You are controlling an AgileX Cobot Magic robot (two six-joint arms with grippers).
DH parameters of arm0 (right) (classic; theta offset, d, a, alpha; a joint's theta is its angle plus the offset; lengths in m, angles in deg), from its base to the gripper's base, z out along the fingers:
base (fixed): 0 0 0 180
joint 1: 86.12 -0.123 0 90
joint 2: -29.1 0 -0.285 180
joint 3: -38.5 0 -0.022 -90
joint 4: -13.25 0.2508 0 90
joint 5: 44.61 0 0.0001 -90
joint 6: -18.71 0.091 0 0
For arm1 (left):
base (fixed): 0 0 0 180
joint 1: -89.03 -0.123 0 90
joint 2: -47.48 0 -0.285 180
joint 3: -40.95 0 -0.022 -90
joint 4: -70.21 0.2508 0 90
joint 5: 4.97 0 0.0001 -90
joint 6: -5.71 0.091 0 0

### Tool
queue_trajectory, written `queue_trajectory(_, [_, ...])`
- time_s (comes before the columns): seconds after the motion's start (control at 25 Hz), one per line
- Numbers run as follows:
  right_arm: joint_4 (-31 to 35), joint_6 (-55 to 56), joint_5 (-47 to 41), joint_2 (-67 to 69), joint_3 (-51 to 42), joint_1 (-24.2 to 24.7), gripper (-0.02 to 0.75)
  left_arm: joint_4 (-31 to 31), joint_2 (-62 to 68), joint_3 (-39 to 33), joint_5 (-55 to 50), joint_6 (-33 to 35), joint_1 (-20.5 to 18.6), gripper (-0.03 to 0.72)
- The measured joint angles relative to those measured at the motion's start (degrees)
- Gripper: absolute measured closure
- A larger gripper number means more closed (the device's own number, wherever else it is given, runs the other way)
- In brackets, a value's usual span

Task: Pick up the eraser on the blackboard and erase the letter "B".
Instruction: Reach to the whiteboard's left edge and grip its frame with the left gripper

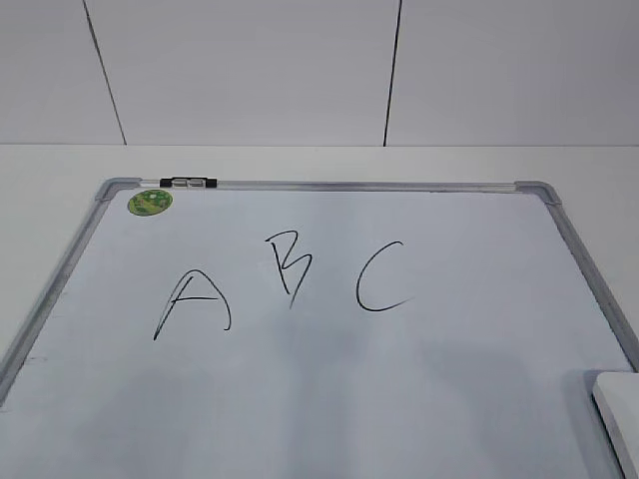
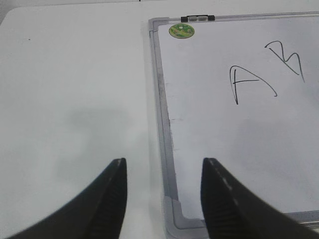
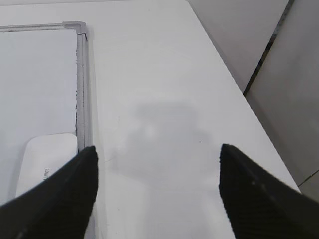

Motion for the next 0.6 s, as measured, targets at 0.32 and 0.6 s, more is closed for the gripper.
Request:
queue_trajectory(0.32, [0.00, 0.00, 0.12, 0.00, 0.00, 0.00, 0.144, 0.00, 0.00, 0.00, 0.00, 0.00, 0.00, 0.328])
queue_trajectory(0.6, [5.16, 0.00, -0.11, 0.00, 0.00, 0.00, 0.144, 0.00, 0.00, 0.00, 0.00, 0.00, 0.00, 0.328])
